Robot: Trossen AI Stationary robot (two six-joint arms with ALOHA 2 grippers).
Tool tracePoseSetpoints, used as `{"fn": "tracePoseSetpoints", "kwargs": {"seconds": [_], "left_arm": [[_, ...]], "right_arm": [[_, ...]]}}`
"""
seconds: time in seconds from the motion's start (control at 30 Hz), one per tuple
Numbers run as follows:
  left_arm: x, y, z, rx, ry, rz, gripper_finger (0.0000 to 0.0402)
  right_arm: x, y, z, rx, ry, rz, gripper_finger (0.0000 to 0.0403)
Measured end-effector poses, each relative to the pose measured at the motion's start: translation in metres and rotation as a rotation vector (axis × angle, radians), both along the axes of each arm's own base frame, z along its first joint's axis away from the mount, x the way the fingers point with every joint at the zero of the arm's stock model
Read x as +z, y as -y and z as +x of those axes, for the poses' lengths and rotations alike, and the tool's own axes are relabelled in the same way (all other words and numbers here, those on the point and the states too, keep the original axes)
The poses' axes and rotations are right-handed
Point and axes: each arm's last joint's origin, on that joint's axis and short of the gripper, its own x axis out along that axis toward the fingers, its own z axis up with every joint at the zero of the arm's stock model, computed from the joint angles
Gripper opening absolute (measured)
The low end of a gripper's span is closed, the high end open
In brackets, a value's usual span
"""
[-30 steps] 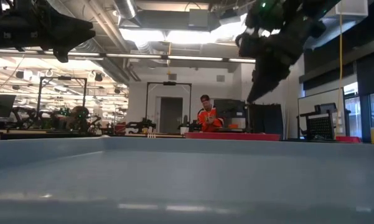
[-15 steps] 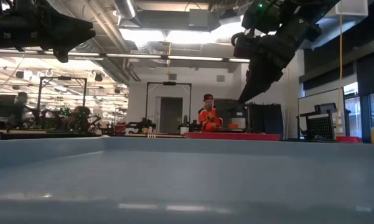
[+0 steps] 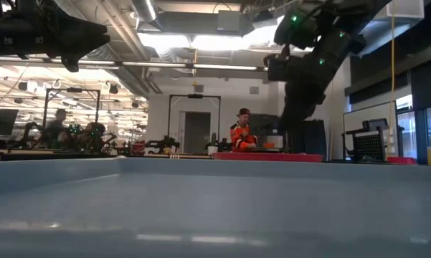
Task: Pick and place plate/cup/fork/spoon on tray
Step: Put the pink plate on the blue serving tray
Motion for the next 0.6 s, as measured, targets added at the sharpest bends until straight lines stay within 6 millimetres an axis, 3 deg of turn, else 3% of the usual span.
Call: {"fn": "tracePoseSetpoints", "kwargs": {"seconds": [0.3,0.6], "left_arm": [[0.000,0.000,0.000,0.000,0.000,0.000,0.0115],[0.000,0.000,0.000,0.000,-0.001,0.000,0.0115]], "right_arm": [[-0.029,0.008,0.008,0.150,-0.113,-0.124,0.0116],[-0.041,0.009,0.012,0.171,-0.145,-0.163,0.0116]]}}
